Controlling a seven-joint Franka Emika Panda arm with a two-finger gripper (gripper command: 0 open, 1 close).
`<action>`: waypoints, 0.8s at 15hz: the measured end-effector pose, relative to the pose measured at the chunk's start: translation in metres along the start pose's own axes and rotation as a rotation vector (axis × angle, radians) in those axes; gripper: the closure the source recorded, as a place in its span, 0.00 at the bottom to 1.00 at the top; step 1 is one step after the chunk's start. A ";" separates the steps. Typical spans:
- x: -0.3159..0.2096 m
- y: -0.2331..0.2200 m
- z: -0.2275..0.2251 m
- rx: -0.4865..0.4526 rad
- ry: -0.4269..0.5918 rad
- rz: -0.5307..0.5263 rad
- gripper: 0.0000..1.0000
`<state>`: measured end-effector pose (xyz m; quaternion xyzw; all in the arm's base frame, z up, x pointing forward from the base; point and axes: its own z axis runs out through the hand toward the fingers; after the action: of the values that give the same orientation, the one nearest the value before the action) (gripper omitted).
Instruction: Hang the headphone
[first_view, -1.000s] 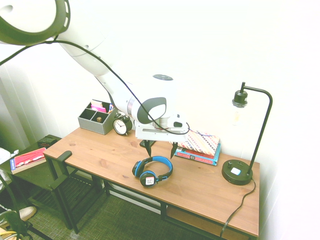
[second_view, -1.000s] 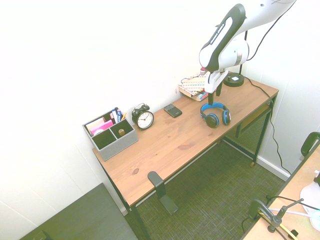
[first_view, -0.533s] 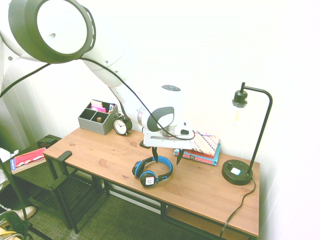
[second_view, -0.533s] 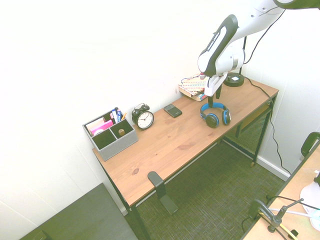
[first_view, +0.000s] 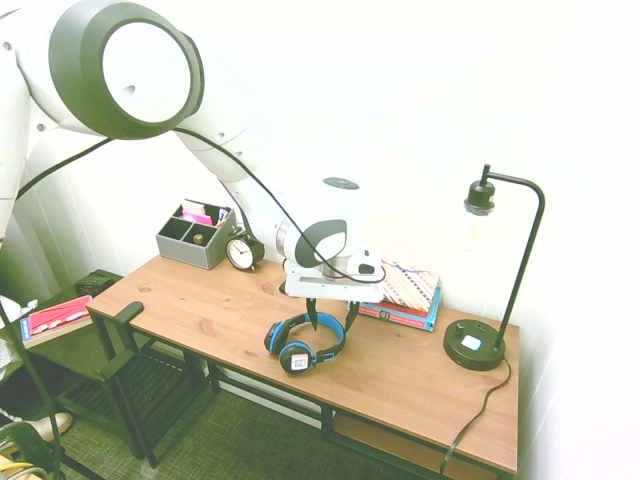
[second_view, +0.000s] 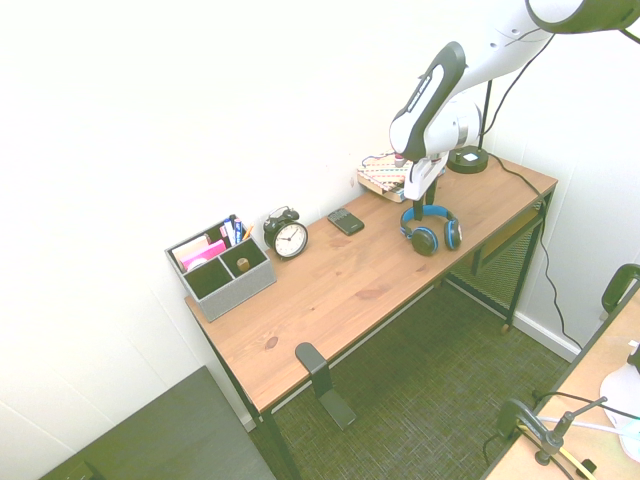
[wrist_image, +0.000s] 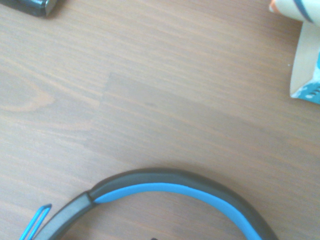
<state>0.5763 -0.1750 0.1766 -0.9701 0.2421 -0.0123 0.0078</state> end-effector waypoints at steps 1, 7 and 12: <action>0.001 -0.001 0.000 0.000 0.000 -0.002 1.00; -0.003 -0.006 0.009 -0.002 -0.017 -0.009 1.00; -0.006 -0.002 0.015 -0.003 -0.027 0.003 1.00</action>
<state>0.5727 -0.1699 0.1612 -0.9699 0.2433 0.0010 0.0098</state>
